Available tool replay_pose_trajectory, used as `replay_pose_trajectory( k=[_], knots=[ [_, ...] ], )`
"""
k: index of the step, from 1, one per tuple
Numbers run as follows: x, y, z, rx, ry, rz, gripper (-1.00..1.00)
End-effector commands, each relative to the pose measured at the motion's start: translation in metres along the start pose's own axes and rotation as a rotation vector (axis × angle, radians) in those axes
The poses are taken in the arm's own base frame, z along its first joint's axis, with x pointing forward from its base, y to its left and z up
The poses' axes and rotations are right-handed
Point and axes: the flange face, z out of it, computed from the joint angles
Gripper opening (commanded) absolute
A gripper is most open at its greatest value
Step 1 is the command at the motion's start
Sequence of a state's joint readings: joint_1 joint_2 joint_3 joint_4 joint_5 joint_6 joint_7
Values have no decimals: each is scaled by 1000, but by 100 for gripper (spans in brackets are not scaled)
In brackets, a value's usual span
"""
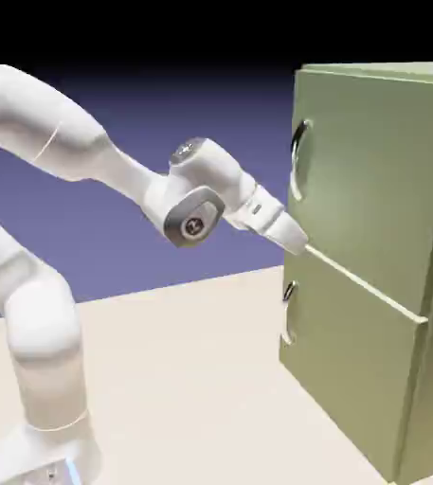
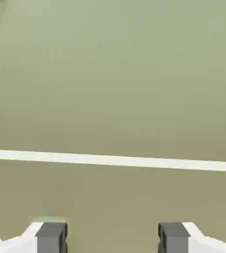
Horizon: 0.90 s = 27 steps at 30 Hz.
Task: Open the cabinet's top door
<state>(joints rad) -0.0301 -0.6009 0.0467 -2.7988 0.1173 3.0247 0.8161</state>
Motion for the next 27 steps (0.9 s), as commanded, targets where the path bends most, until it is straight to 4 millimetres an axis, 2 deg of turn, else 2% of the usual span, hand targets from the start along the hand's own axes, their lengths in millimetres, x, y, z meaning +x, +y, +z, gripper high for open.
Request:
replay_pose_trajectory(
  k=[1, 7, 14, 27],
  knots=[
    [4, -1, -5, 8, 8, 64, 0],
    [21, -7, -32, 68, 46, 443, 0],
    [31, -14, -61, 163, 59, 869, 0],
    [23, -27, -99, 385, -26, 1600, 0]
  ],
)
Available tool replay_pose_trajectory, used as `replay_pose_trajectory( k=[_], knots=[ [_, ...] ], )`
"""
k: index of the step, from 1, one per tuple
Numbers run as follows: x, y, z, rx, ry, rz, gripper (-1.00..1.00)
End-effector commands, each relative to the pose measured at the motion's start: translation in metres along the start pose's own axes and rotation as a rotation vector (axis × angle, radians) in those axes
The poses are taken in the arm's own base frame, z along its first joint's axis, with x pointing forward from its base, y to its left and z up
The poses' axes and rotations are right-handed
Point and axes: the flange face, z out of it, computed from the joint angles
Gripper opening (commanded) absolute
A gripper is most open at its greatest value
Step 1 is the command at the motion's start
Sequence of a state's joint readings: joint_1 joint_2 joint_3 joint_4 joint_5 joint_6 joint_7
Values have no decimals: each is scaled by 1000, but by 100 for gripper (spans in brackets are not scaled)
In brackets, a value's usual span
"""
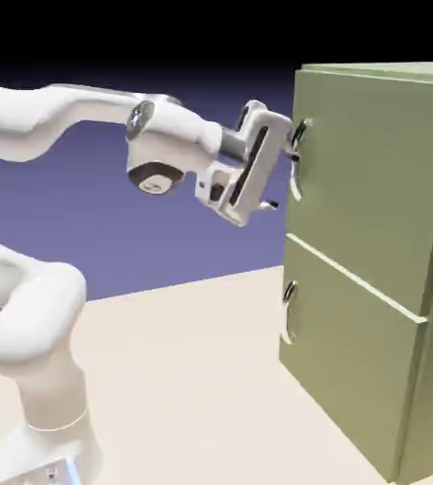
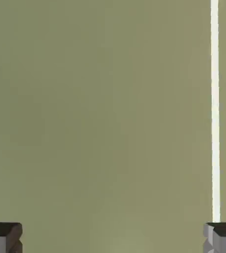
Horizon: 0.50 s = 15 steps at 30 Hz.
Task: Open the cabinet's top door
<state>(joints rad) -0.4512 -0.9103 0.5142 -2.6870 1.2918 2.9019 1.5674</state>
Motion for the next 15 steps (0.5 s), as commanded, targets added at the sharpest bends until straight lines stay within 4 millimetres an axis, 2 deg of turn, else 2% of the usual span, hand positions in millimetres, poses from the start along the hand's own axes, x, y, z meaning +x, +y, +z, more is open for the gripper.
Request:
replay_pose_trajectory(
  k=[1, 8, 15],
  knots=[
    [-2, 1, -2, 8, -12, 55, 0],
    [-12, 16, -8, 49, -107, 431, 0],
    [-19, 36, -5, 57, -217, 789, 0]
  ],
)
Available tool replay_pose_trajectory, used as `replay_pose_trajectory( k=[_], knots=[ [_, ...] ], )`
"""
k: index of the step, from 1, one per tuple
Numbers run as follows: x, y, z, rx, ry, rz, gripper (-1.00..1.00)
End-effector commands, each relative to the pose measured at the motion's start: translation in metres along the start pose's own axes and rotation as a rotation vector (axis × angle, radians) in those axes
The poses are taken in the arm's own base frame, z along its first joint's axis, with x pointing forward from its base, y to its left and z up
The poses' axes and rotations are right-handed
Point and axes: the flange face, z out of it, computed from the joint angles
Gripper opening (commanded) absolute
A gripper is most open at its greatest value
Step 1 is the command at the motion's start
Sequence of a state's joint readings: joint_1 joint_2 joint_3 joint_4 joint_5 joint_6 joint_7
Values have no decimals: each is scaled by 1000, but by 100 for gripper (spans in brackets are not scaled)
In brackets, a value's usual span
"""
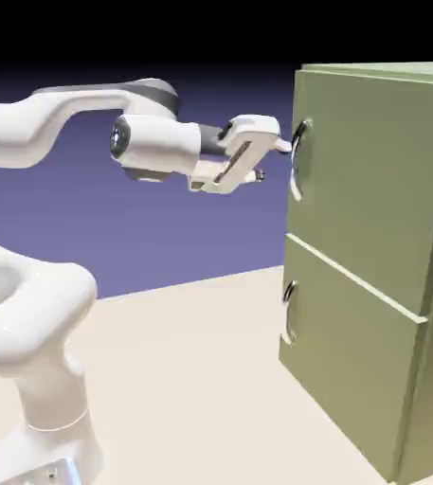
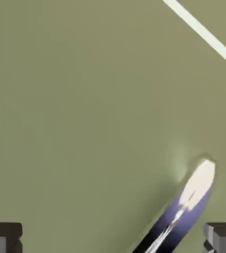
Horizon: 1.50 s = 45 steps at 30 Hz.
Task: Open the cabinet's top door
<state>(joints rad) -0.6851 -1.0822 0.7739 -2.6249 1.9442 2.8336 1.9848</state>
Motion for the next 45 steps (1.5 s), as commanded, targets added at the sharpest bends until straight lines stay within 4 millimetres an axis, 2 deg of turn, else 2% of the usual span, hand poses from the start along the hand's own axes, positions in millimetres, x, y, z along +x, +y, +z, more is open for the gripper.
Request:
replay_pose_trajectory(
  k=[1, 12, 14, 19, 20, 21, 32, 38, 45],
  knots=[
    [2, 3, 1, -2, -14, 51, 0],
    [34, 31, 25, -62, -162, 591, 0],
    [36, 32, 27, -68, -171, 625, 0],
    [27, 33, 76, -68, -171, 625, 0],
    [27, 33, 76, -68, -171, 625, -100],
    [27, 33, 76, -68, -171, 625, -100],
    [35, -24, -14, -328, -37, 595, -100],
    [36, -56, -48, -442, 24, 579, -100],
    [36, -92, -78, -556, 84, 561, -100]
  ],
)
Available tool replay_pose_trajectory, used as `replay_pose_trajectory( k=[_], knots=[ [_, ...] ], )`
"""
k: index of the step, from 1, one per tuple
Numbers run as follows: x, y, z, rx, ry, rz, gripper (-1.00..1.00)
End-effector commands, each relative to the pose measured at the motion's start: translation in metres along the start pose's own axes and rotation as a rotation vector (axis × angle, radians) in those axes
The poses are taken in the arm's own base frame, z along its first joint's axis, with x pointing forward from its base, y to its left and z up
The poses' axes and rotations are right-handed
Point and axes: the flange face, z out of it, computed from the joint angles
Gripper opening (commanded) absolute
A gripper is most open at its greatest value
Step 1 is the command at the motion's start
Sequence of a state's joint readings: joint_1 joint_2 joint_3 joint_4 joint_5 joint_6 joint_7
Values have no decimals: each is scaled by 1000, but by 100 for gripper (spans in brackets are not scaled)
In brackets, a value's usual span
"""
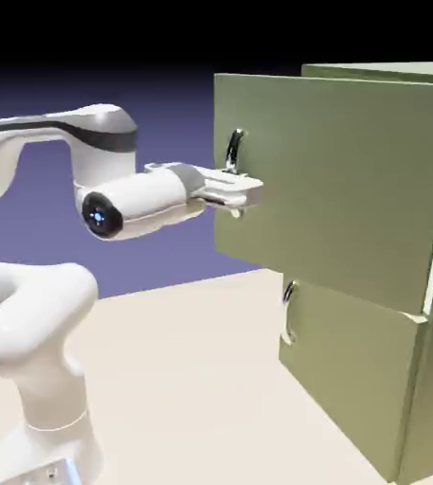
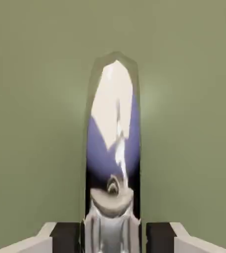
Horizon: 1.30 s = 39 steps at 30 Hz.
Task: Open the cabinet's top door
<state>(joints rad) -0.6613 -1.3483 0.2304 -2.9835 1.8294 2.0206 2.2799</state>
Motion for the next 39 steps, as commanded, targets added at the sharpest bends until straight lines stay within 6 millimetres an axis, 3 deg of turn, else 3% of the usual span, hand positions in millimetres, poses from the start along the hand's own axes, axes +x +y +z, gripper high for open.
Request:
replay_pose_trajectory(
  k=[1, 14, 26, 39],
  knots=[
    [-2, -2, -6, -13, 13, 0, -100],
    [-35, -35, -83, -187, 187, 0, -100],
    [-94, -94, -160, -406, 406, 0, -100],
    [-159, -159, -205, -601, 601, 0, -100]
  ],
)
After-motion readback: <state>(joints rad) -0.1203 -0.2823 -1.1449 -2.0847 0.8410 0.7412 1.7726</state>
